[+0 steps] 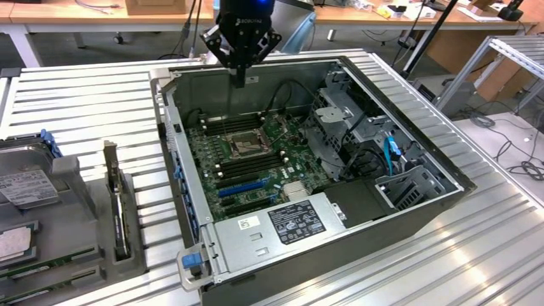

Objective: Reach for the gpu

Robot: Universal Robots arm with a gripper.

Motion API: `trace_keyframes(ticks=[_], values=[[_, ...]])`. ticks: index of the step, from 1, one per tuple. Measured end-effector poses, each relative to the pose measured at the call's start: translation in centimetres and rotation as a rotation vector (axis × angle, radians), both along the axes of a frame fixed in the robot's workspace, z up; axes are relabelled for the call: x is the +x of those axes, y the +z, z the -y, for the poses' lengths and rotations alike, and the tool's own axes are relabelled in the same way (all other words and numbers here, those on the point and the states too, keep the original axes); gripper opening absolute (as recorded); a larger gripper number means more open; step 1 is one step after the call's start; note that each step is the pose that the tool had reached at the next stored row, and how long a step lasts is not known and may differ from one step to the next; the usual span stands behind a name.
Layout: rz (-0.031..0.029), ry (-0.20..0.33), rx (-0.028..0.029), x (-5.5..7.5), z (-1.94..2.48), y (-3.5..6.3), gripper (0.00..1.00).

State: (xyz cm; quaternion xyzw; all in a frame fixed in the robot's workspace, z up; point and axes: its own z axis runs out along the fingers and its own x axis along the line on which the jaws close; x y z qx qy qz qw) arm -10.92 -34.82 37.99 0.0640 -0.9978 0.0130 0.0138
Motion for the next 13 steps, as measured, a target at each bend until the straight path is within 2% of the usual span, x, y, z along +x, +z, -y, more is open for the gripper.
trace_keyframes(ticks=[2,4,7,8,9,10,11,13], values=[[-0.0002,0.0,0.0,0.0,0.1,-0.61,0.11],[-0.0037,0.0,-0.0004,0.0,0.15,-0.7,0.11],[-0.0033,0.0,0.0001,0.02,0.2,-0.66,0.11],[0.0026,0.0,0.0001,0.01,0.25,-0.36,0.11],[0.0096,0.0,-0.0001,0.02,0.3,-0.1,0.11],[0.0206,0.0,-0.0001,0.01,0.35,0.12,0.11],[0.0482,0.001,0.0,0.01,0.35,0.14,0.11],[0.088,0.003,0.0,-0.01,0.36,0.15,0.11]])
